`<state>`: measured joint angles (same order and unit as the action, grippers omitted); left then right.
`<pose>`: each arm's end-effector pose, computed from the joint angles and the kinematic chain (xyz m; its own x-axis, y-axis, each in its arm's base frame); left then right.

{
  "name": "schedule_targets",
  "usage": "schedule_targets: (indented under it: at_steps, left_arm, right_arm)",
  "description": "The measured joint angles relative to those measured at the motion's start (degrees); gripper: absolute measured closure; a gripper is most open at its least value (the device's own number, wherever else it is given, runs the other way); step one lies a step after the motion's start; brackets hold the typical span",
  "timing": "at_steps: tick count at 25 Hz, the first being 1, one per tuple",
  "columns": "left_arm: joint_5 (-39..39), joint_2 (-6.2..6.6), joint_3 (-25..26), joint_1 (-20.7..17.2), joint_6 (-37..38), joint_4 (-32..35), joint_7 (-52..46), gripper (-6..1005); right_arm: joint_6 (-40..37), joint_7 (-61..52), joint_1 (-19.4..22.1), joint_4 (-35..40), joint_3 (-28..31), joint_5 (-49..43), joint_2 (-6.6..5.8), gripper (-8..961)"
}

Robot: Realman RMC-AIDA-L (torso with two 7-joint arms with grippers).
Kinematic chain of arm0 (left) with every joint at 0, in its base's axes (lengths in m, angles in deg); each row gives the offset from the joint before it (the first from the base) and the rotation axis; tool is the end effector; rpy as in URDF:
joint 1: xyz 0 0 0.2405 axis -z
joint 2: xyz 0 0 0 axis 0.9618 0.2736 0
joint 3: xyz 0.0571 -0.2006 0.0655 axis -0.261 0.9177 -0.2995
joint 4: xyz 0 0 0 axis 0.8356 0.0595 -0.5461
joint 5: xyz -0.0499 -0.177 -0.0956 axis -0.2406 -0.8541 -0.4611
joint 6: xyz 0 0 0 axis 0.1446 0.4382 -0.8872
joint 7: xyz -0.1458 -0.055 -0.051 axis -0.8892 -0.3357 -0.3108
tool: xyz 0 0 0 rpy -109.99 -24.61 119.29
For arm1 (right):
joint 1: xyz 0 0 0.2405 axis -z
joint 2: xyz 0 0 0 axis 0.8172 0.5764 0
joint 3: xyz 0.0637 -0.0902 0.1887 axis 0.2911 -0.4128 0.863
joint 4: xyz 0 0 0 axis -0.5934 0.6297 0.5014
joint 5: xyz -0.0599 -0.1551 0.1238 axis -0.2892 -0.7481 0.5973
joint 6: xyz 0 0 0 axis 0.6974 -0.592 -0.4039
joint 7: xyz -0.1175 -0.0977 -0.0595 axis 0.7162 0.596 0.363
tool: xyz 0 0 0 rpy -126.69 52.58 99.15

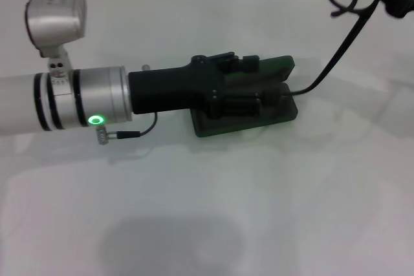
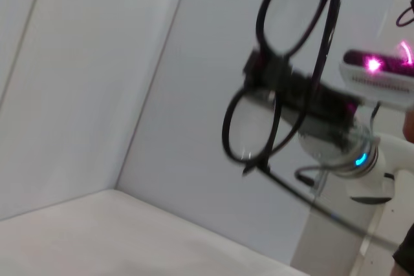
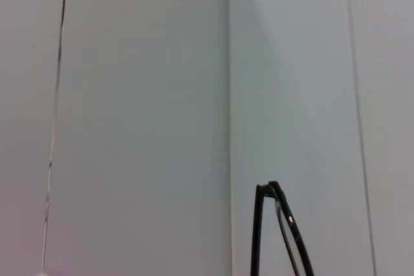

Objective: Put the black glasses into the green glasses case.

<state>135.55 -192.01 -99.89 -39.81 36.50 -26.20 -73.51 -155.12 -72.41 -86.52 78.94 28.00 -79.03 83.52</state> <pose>-0.1520 0.3144 -0.0436 0.6708 0.3438 0.6572 0.3886 -0.9176 0.0834 0.1433 0.3527 0.0701 0.5734 0.1266 -0.8095 -0.2653 -0.9060 -0.3297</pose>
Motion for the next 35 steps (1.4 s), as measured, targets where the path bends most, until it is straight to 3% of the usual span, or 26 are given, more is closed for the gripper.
schedule_targets:
  at_steps: [6,14,25,35]
  left_arm:
    - [-0.7,-0.61,-4.9,2.2,-0.4,-0.1,0.4,105]
    - [-10.8,-0.63,-15.1,3.3,0.2,0.3,1.5,106]
    - [-14.4,-0.13,-13.4,2.7,6.5,0.6,1.5,106]
    - [-14.8,-0.10,-12.2,2.6,6.9,0.6,1.5,106]
  right_arm:
    - [-0.4,-0.4,-0.3,-0.2,1.2,1.7,0.95,843]
    - [1.8,0.6,-1.2,-2.0,-0.4,1.2,1.52,843]
    - [3.3,2.5,-1.7,-4.3,-3.1,-1.5,1.57,841]
    - [3.6,2.7,-1.6,-5.6,-4.0,-5.1,1.63,840]
